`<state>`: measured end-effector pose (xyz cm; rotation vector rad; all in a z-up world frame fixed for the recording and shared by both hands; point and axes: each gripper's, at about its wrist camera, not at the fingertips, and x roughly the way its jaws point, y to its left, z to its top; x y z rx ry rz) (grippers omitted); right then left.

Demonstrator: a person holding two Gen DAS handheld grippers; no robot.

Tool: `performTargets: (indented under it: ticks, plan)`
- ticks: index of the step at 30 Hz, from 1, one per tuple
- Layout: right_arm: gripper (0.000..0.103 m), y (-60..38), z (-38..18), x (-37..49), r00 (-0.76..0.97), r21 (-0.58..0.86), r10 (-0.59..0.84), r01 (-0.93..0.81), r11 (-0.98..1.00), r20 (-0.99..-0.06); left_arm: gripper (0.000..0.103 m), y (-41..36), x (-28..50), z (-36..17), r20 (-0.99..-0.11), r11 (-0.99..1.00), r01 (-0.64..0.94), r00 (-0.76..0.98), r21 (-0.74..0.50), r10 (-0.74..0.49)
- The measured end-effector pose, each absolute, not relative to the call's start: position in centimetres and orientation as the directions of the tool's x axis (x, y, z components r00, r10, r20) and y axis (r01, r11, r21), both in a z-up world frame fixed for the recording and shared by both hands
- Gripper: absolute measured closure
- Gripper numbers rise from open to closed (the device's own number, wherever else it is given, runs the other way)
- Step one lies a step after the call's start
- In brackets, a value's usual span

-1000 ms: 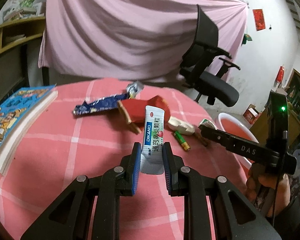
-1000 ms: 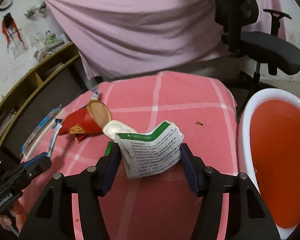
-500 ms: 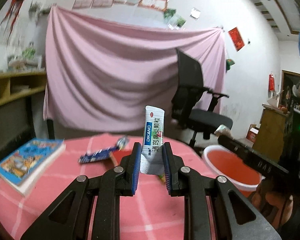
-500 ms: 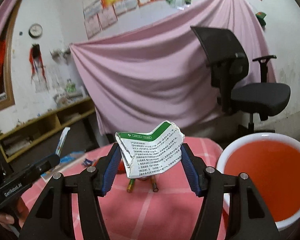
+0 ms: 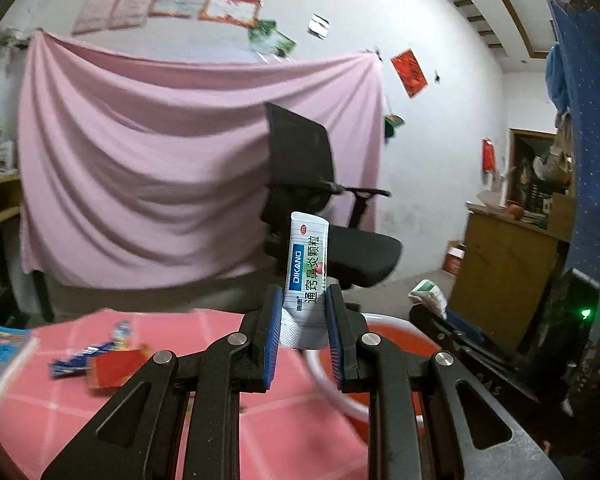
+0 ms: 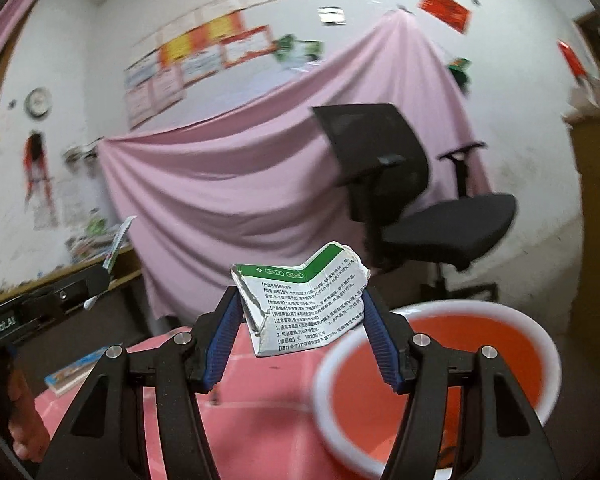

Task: Collect trash
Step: 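Carry tube and leaflet over the bucket and open both tools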

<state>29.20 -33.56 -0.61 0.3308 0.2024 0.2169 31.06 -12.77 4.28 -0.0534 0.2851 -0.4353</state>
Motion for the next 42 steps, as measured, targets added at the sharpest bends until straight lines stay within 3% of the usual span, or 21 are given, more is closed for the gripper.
performTargets:
  ticks: [12, 22, 26, 29, 35, 38, 42]
  plan:
    - [0.043, -39.2, -3.2, 31.7, 0.931, 0.408, 0.130, 0.022, 0.913, -0.342, 0.085, -21.0, 38.5, 0.9, -0.523, 0.868, 0.438, 0.696, -0.233, -0.492]
    - [0.042, -42.0, -6.4, 33.6, 0.843, 0.456, 0.160, 0.110, 0.883, -0.513, 0.085, -22.6, 40.3, -2.7, -0.650, 0.843, 0.450, 0.552, -0.295, -0.522]
    - [0.042, -42.2, -7.1, 33.6, 0.822, 0.464, 0.171, 0.124, 0.877, -0.542, 0.084, -23.3, 40.6, -3.6, -0.679, 0.846, 0.453, 0.529, -0.282, -0.509]
    - [0.042, -42.2, -7.2, 33.5, 0.819, 0.461, 0.172, 0.124, 0.878, -0.548, 0.070, -23.2, 40.7, -3.7, -0.687, 0.855, 0.439, 0.532, -0.276, -0.495]
    - [0.036, -41.9, -6.8, 33.8, 0.824, 0.454, 0.174, 0.111, 0.884, -0.540, 0.066, -20.4, 40.1, -2.4, -0.655, 0.867, 0.407, 0.577, -0.288, -0.488]
    - [0.032, -41.3, -6.4, 33.8, 0.830, 0.439, 0.173, 0.095, 0.893, -0.531, 0.058, -19.3, 39.7, -1.5, -0.633, 0.872, 0.401, 0.606, -0.280, -0.482]
    - [0.023, -40.0, -4.6, 33.0, 0.874, 0.410, 0.163, 0.044, 0.911, -0.457, 0.055, -17.5, 38.3, 0.0, -0.578, 0.887, 0.382, 0.675, -0.258, -0.458]
